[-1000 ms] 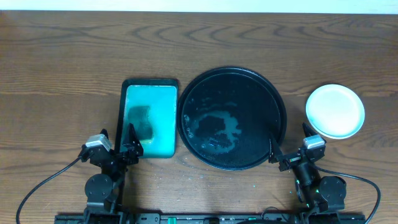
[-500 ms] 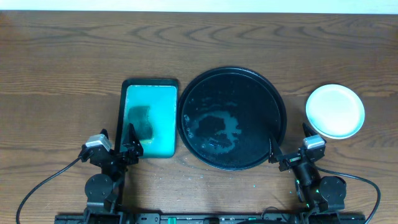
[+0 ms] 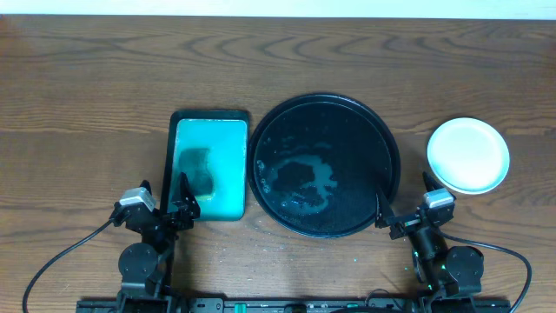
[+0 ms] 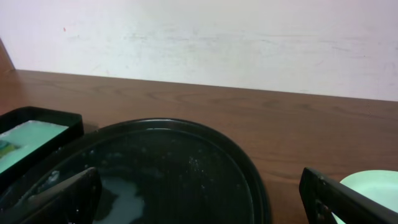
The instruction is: Clean dirty plates on tray and stack at the side
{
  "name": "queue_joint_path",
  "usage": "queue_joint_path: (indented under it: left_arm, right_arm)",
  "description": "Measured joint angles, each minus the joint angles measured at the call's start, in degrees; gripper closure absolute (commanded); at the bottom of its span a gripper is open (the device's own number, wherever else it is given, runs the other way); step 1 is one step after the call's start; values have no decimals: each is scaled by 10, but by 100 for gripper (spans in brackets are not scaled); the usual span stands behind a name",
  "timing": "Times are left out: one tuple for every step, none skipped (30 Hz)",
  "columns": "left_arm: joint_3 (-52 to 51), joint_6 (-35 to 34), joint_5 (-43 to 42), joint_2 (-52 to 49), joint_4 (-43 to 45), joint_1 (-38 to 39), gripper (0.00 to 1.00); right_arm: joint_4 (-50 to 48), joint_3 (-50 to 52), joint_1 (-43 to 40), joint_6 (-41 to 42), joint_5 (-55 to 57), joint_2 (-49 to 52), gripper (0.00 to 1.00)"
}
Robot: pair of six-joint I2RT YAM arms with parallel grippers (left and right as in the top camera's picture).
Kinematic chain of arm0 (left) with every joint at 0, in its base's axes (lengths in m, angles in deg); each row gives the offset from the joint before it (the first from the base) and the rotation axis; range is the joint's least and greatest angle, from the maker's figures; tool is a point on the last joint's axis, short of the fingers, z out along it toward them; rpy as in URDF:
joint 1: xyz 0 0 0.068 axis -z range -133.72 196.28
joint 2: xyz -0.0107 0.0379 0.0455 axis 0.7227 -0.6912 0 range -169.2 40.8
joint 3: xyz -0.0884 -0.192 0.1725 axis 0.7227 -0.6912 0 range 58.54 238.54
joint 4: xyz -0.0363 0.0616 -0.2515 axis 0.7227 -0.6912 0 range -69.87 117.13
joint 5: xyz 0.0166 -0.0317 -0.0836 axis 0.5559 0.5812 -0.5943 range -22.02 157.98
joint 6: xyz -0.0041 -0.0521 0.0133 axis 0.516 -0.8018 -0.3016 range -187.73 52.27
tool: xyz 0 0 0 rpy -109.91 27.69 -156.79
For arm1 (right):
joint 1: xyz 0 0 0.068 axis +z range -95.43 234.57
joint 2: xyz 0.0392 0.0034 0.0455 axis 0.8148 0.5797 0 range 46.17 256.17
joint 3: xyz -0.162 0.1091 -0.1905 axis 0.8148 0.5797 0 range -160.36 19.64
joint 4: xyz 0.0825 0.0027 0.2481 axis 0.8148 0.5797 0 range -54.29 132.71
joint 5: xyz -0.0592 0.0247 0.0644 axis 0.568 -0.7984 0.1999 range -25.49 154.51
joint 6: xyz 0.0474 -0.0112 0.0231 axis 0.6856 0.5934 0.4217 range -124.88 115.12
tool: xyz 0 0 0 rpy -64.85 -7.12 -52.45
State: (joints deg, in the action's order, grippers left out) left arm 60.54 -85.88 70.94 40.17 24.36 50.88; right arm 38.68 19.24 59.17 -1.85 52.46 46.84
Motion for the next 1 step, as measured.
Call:
queue_joint_path:
  left_arm:
    - [0, 0, 0, 0, 0, 0, 17]
  right_arm:
    - [0, 0, 0, 0, 0, 0, 1]
